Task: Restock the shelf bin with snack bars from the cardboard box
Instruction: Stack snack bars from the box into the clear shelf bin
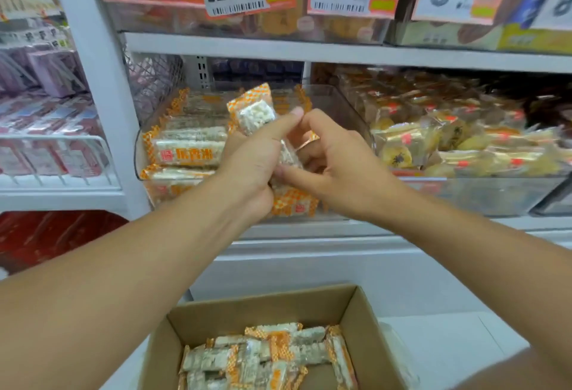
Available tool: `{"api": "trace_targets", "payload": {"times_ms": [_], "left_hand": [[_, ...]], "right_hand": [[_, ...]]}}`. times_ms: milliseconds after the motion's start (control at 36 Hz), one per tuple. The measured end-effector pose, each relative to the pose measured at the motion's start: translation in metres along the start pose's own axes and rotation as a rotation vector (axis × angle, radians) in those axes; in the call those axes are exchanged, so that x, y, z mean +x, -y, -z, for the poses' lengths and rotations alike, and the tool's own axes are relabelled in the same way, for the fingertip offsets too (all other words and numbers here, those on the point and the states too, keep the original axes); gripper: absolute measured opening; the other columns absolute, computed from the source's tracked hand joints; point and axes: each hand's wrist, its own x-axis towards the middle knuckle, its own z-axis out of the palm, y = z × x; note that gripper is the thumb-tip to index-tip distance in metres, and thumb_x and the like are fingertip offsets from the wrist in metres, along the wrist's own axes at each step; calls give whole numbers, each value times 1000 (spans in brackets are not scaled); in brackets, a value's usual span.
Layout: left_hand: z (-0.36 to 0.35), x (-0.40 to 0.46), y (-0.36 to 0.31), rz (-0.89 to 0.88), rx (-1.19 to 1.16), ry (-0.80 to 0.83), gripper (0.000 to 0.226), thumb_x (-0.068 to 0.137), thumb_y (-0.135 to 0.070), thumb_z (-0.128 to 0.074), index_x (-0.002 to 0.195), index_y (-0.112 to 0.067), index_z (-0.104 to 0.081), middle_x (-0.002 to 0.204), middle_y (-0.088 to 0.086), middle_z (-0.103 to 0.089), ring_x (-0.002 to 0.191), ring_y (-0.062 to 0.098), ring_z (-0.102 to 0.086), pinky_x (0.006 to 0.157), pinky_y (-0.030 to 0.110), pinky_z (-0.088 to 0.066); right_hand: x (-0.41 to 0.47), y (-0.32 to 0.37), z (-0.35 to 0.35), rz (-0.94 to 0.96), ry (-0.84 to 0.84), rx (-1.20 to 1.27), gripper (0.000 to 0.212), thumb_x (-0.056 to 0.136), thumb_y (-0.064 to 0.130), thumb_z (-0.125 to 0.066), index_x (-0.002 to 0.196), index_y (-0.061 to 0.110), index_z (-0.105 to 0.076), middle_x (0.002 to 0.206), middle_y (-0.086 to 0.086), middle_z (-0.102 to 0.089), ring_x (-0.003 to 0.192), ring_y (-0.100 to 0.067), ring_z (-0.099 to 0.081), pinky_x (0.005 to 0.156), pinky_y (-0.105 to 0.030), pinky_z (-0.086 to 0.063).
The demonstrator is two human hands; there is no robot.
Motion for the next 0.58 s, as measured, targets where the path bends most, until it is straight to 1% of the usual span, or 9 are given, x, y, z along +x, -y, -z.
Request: {"api": "trace_targets", "payload": {"times_ms": [56, 139, 194, 278, 333, 417, 444, 500, 583], "left_hand": [[5, -5, 1, -248, 213, -93, 18, 81, -8, -77, 79, -17, -62, 57, -10, -63, 52, 5, -60, 48, 23, -48], [23, -18, 0, -564, 769, 178, 38, 75, 3, -73, 78, -28, -51, 65, -13, -59, 54, -7, -53, 57, 16, -48], [41, -28, 12, -398, 1007, 370, 36, 78, 3, -72, 78, -26, -50, 65, -11, -58, 52, -5, -54, 54, 15, -47], [77, -29, 54, -37, 1339, 549, 28, 81, -2, -72, 82, -18, -49, 67, 1, -64, 52, 9, -61, 51, 29, -52], [97, -29, 78, 136, 1532, 615, 28, 80, -8, -74, 87, -19, -50, 79, 6, -68, 67, 19, -67, 60, 35, -55], [111, -35, 93, 200, 1679, 645, 45, 82, -19, -78, 119, -18, -53, 119, 2, -64, 105, 27, -63, 87, 37, -54], [114, -37, 96, 242, 1695, 646, 49, 82, -21, -78, 122, -18, -50, 122, 4, -63, 107, 27, -63, 90, 40, -54], [119, -39, 101, 351, 1645, 661, 42, 79, -19, -78, 110, -20, -49, 107, 9, -68, 89, 27, -67, 74, 42, -56], [128, -36, 101, 504, 1460, 646, 43, 79, -13, -81, 108, -16, -50, 83, 7, -68, 64, 21, -63, 54, 30, -49]], "right_hand": [[-5, 9, 8, -64, 119, -80, 43, 81, 56, -70, 82, 16, -56, 60, 5, -65, 54, -3, -59, 55, -27, -47], [-18, 11, 16, -328, 604, -94, 52, 79, 58, -74, 76, 6, -72, 71, -2, -75, 67, -10, -73, 60, -25, -58], [-37, -9, -4, -502, 943, -104, 46, 79, 54, -75, 81, 8, -75, 81, -2, -76, 79, -18, -75, 63, -30, -61], [-83, -52, -67, -579, 1163, -201, 38, 84, 44, -78, 94, 9, -72, 89, -8, -72, 88, -28, -72, 68, -38, -62], [-112, -80, -109, -543, 1200, -367, 42, 84, 39, -79, 109, 8, -67, 97, -6, -69, 92, -28, -68, 75, -39, -59], [-150, -114, -162, -515, 1154, -531, 61, 84, 30, -79, 135, 5, -56, 126, -10, -66, 114, -29, -63, 85, -32, -52], [-162, -124, -179, -524, 1117, -549, 61, 87, 25, -76, 139, 5, -52, 131, -12, -63, 118, -30, -61, 88, -33, -52], [-186, -139, -210, -557, 1059, -572, 66, 88, 16, -70, 146, 6, -39, 139, -14, -56, 126, -32, -56, 91, -36, -49], [-212, -157, -241, -634, 910, -570, 66, 86, 8, -66, 142, 10, -31, 142, -14, -47, 132, -32, -47, 101, -43, -43]]}}
